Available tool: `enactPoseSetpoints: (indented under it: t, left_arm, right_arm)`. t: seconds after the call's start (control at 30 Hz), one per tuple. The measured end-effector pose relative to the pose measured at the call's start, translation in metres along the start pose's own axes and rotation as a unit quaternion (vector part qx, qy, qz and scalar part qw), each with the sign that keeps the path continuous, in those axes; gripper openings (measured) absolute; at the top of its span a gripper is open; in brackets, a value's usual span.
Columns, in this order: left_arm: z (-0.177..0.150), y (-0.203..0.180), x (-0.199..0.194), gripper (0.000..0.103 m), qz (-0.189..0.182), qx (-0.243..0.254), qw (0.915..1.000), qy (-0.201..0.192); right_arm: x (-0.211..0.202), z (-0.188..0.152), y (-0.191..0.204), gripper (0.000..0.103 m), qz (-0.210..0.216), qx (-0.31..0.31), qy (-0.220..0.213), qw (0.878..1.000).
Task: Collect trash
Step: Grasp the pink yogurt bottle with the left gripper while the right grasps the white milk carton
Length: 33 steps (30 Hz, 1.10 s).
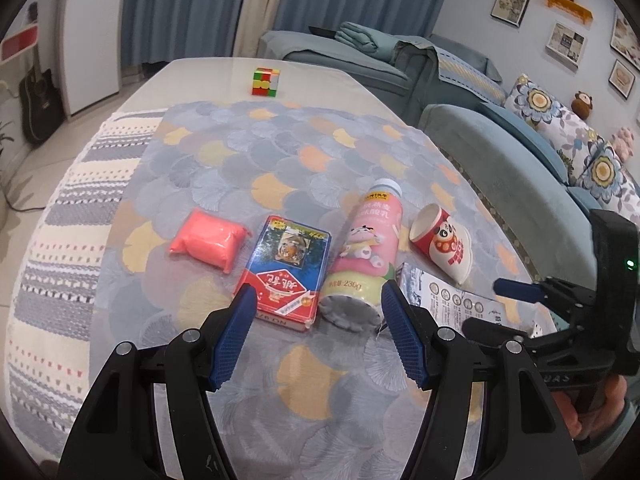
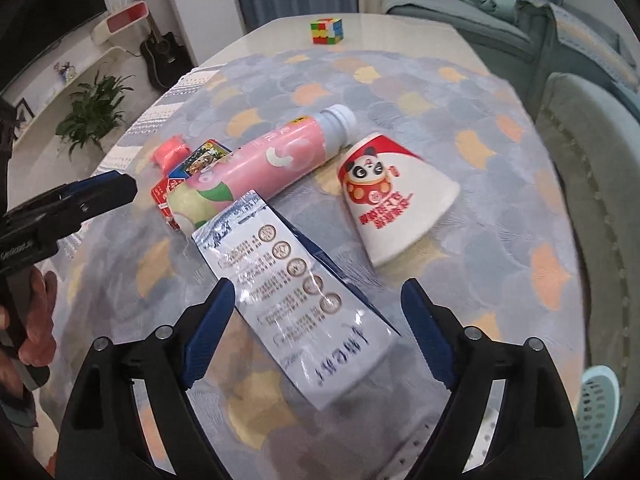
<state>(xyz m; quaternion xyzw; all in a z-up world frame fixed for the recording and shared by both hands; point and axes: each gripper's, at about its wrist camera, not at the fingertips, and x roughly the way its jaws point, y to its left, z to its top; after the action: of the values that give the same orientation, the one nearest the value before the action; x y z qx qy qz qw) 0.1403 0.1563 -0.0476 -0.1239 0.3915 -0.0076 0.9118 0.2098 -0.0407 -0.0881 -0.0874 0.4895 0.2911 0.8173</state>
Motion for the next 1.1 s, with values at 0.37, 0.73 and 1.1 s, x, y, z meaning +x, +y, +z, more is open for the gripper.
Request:
enactPoseSetpoints:
  t: [0.37, 0.73, 1.1]
  left_arm:
    - [0.003, 0.003, 0.002, 0.063, -0.002, -0.005, 1.0000, 0.002]
    - [0.032, -0.033, 0.046, 0.069, -0.032, 0.054, 0.9968, 0.048]
    - [0.050, -0.073, 0.124, 0.066, 0.041, 0.143, 0.9762, 0.158]
  right_arm:
    - [0.014, -0.014, 0.027, 0.083, 0.073, -0.020, 0.044, 0.996]
    - [-0.002, -0.030, -0.003, 0.055, -0.013, 0.061, -0.002, 0.998]
    - [-0.027, -0.034, -0.044, 0.055, -0.018, 0.132, -0.040, 0.990]
